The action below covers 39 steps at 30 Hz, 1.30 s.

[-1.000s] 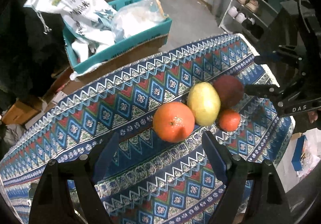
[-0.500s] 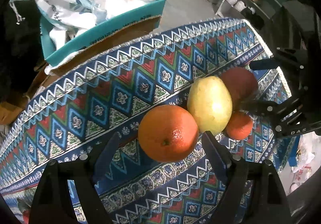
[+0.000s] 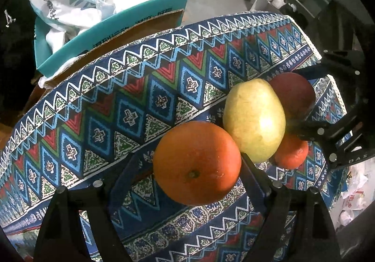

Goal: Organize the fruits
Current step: 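Move the left tool to the large orange while the right tool approaches the dark red apple, then close the left gripper on the orange while the right gripper grasps the apple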

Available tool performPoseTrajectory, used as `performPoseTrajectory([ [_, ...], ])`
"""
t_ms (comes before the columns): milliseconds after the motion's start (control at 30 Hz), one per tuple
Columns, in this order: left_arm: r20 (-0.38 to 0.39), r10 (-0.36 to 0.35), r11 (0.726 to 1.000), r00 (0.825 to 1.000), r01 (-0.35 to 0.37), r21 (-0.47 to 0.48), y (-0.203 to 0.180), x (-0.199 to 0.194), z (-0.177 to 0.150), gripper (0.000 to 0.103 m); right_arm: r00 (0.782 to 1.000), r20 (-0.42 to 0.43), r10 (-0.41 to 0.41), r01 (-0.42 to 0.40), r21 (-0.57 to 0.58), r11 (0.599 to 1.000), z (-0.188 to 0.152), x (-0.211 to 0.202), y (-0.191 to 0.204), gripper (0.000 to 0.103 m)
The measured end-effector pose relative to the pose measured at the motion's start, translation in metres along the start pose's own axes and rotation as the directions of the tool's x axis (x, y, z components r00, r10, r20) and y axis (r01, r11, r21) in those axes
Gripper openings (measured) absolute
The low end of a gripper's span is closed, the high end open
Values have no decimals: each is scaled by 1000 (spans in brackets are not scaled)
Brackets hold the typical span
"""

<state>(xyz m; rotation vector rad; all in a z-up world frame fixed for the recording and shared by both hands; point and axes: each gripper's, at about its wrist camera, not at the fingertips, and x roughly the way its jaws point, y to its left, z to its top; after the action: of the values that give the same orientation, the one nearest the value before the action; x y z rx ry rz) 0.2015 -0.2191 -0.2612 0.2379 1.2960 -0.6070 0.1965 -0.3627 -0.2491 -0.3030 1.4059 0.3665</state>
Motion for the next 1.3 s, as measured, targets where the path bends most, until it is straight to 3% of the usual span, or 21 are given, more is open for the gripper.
performPoseTrajectory([
  [33, 9, -13, 1000, 1000, 13, 7, -2, -2, -2, 72, 1000, 3, -2, 2, 1, 1000, 0, 1, 0, 81],
  [67, 13, -17, 1000, 1000, 17, 11, -3, -4, -3, 71, 1000, 6, -1, 1, 3, 1000, 1, 2, -1, 81],
  [233, 26, 59, 996, 998, -61, 59, -15, -7, -11, 70, 1000, 14, -26, 26, -3, 1000, -1, 13, 6, 81],
  [667, 50, 63, 997, 997, -61, -38, -2, -31, -44, 70, 989, 115, -92, 83, 87, 993, -24, 11, 8, 79],
  [967, 117, 112, 993, 987, -109, -36, -7, -64, -57, 70, 969, 207, -137, 109, 138, 984, -38, -25, 17, 79],
  [1300, 163, 116, 993, 980, -109, -53, -16, -105, -74, 70, 952, 283, -113, 63, 180, 982, -48, -72, 19, 79],
])
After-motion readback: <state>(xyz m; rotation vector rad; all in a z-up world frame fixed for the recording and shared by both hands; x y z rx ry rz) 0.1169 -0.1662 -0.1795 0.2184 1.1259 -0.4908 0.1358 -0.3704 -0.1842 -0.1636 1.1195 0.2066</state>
